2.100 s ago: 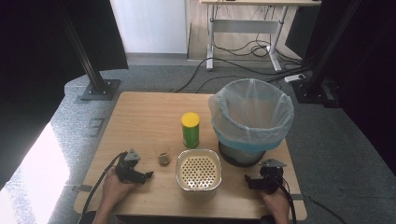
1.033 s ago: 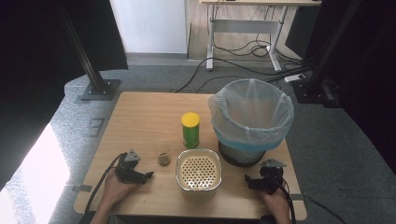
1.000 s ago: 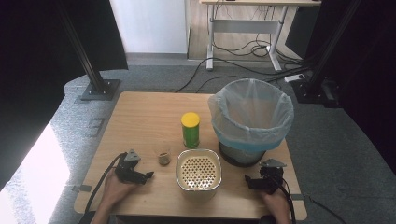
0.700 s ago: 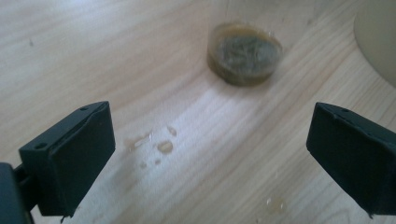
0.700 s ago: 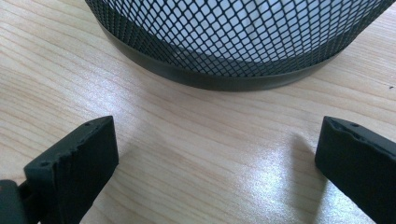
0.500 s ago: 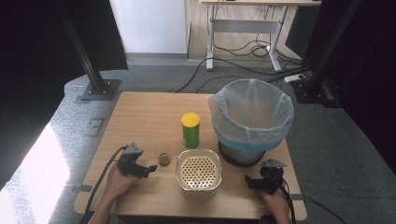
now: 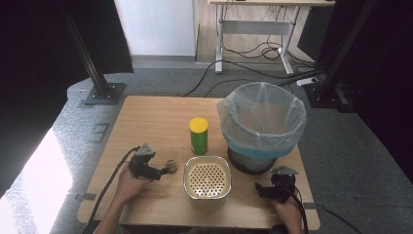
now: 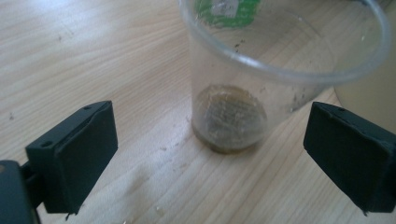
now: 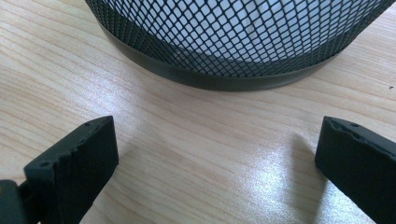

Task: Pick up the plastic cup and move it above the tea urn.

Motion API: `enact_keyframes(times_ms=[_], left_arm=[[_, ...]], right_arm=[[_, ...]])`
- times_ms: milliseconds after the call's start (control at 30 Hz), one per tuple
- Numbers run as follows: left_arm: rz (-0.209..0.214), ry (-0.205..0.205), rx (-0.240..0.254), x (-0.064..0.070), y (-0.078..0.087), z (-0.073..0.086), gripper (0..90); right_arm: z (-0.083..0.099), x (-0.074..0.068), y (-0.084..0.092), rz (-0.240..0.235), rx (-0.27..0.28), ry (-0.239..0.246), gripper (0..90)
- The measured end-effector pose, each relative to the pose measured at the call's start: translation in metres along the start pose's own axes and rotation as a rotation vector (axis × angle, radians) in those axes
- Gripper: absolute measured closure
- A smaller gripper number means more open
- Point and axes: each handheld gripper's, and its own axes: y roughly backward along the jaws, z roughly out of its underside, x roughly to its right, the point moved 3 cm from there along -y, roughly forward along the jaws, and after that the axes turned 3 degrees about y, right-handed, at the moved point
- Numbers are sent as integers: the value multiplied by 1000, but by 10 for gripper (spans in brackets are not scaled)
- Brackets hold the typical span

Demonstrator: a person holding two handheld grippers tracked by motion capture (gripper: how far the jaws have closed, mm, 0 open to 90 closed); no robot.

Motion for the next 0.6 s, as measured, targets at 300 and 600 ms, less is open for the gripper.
enact_keyframes(times_ms=[300, 600], left_arm=[[37, -31, 25, 6, -7, -7, 141], [32, -48, 4, 10, -16, -11, 207]], right_arm=[[0, 0, 0, 0, 1, -1, 0], [0, 0, 0, 0, 2, -1, 0]])
